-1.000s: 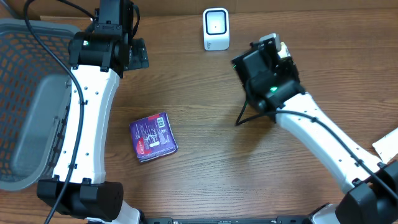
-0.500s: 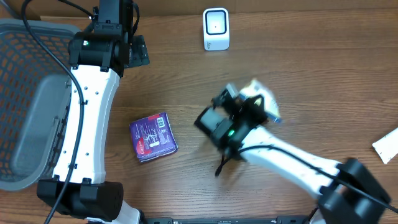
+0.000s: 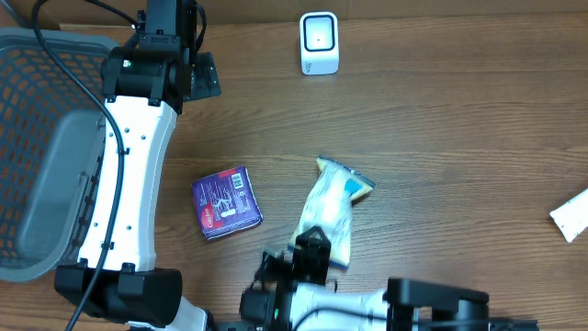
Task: Scan the item barcode
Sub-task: 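Lay the snack bag down flipped near the table centre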
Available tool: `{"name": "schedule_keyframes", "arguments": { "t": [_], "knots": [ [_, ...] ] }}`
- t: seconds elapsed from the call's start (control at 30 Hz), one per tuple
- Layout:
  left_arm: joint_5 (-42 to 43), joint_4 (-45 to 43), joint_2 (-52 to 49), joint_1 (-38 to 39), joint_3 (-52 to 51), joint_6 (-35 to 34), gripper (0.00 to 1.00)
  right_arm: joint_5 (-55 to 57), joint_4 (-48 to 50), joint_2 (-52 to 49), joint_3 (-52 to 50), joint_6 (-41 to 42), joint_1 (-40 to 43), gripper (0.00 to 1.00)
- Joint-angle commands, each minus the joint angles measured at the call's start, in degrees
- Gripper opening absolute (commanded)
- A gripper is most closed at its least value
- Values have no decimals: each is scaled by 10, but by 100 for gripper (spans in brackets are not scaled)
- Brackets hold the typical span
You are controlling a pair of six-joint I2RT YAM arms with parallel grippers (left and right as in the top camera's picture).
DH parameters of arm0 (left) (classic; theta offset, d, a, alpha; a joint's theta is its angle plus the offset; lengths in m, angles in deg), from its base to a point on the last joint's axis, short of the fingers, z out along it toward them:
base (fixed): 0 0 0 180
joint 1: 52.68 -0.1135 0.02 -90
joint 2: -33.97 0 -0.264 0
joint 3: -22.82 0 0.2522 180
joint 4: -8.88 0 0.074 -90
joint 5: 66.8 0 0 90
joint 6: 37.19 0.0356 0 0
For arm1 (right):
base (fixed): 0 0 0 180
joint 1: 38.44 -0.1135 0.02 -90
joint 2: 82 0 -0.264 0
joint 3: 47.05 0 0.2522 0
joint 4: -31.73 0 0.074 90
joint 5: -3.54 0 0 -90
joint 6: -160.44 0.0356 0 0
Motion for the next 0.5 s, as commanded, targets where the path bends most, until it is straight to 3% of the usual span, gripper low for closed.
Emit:
{"name": "schedule_keyframes", "arguments": {
  "t": [0.0,0.17,0.3,0.47],
  "knots": [
    [1,2,0,-4,11,-10,100,-128,-20,3,22,132,-18,100],
    [2,4,0,-4,11,-10,100,-153,-132,10,100,263,-16,100],
    [2,10,0,-4,11,-10,100,-226,-162,43,170,279,-2,100],
    [1,15,0,-4,11,-10,100,-293,-166,121,183,280,58,100]
  ]
}}
